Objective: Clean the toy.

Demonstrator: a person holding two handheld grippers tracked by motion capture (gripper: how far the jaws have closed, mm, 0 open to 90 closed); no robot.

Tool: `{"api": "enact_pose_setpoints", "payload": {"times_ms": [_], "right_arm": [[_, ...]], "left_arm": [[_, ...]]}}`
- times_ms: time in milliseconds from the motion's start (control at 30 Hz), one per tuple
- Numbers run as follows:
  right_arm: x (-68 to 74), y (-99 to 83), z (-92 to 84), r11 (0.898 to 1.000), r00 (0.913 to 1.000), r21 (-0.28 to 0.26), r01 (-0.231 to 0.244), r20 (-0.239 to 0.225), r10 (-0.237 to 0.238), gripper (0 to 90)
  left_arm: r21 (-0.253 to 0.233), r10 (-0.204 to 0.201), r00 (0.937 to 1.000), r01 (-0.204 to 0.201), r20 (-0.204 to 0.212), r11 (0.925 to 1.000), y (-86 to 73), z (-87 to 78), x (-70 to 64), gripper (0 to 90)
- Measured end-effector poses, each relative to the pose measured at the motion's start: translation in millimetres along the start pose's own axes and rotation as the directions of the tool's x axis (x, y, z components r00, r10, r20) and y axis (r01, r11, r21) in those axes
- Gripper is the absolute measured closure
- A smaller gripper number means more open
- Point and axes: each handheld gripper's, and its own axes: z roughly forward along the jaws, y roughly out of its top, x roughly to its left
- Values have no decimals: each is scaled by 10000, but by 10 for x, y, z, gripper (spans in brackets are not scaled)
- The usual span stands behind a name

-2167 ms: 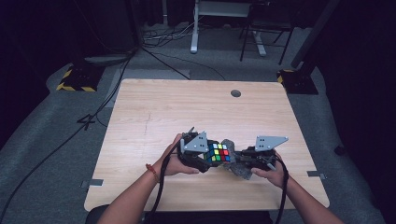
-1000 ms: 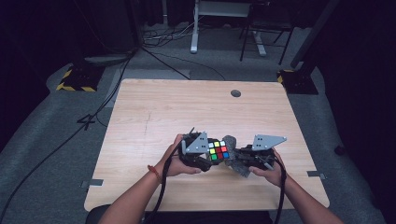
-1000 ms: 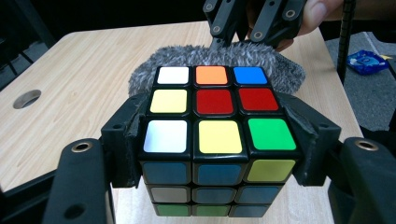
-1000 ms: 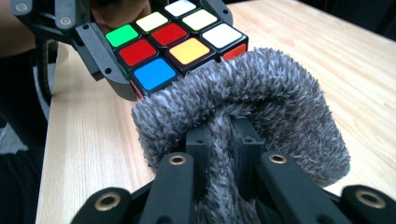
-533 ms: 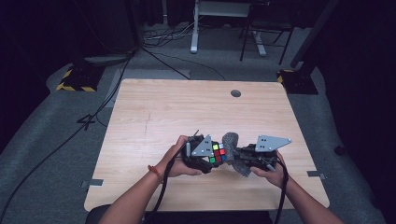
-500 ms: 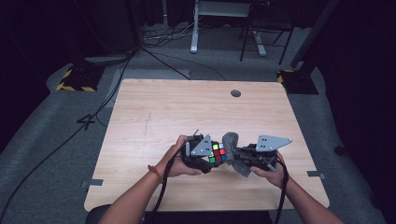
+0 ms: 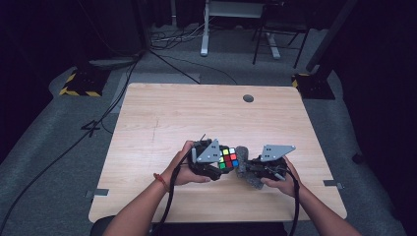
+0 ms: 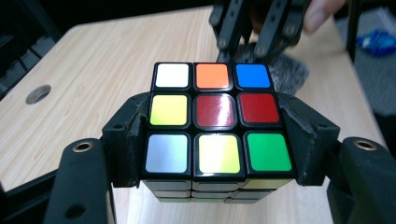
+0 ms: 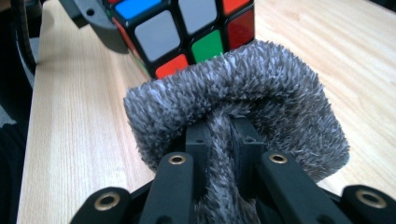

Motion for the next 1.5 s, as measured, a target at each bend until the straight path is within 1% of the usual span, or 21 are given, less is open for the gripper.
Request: {"api": "enact_pose_setpoints", "payload": {"times_ms": [33,67,100,200,267,300,433,600,700,800,867,900,1000,1100,1167,1267,1333,1367,1400,1467,1500], "right_arm": [[2,0,-1,10000,10000,-21,0,-34,0,805],[12,7,-15,9998,10000,-176,35,-63,-36,805],[22,22,-41,9994,9999,-337,126,-28,-127,804],[32,78,-151,9928,9999,-1196,98,-89,-110,804],[32,108,-182,9916,9998,-1277,184,44,-180,804],[32,109,-194,9891,9999,-1468,131,54,-125,804],[31,110,-180,9874,10000,-1582,82,-3,-83,805],[62,153,-207,9813,9994,-1894,346,41,-344,807],[74,174,-215,9782,9991,-2035,405,-2,-414,807],[100,207,-205,9755,9985,-2141,502,-128,-541,807],[121,225,-182,9742,9977,-2196,517,-315,-601,807],[141,238,-166,9751,9971,-2121,644,-269,-717,806],[172,268,-156,9759,9961,-2032,798,-217,-860,805],[161,252,-192,9773,9968,-1974,766,-55,-792,804],[120,215,-215,9811,9975,-1800,707,90,-702,804],[27,118,-214,9907,9994,-1322,321,128,-307,804],[-22,54,-189,9939,9999,-1096,81,93,-71,804],[-37,37,-176,9958,9999,-909,75,128,-64,804],[-66,10,-155,9980,9995,-628,111,288,-93,804],[-129,-37,-129,9985,9993,-458,-290,238,301,804],[-162,-67,-113,9980,9986,-381,-513,142,519,804]], "left_arm": [[76,2,10000,-2,8,10000,-14,18,-2,339],[47,-163,9998,162,133,9999,-32,38,-2,339],[130,-175,9997,173,184,9998,-42,52,4,339],[59,-252,9991,250,332,9997,-47,91,5,339],[-26,-255,9988,256,411,9997,-36,95,-1,339],[-24,-278,9986,279,451,9996,-35,97,-2,339],[44,-345,9989,344,331,9994,-37,107,-14,337],[-65,-440,9979,444,467,9990,-32,101,-4,336],[171,-354,9981,346,509,9993,-30,134,-13,335],[549,-136,9987,109,495,9984,-24,192,-51,336],[751,10,9985,-51,548,9972,-19,241,-84,337],[852,159,9983,-206,560,9962,-19,259,-96,338],[891,257,9979,-310,598,9955,-21,256,-95,340],[756,150,9980,-196,608,9969,-31,233,-82,341],[717,168,9983,-208,564,9972,-27,216,-78,341],[530,96,9984,-126,552,9985,-20,178,-74,342],[495,171,9987,-196,490,9986,-11,155,-67,342],[434,179,9990,-197,415,9989,-12,144,-67,342],[369,125,9991,-140,396,9992,-15,127,-61,342],[246,25,9992,-34,388,9997,-15,93,-44,342],[159,71,9995,-76,297,9998,-14,68,-36,342]]}}
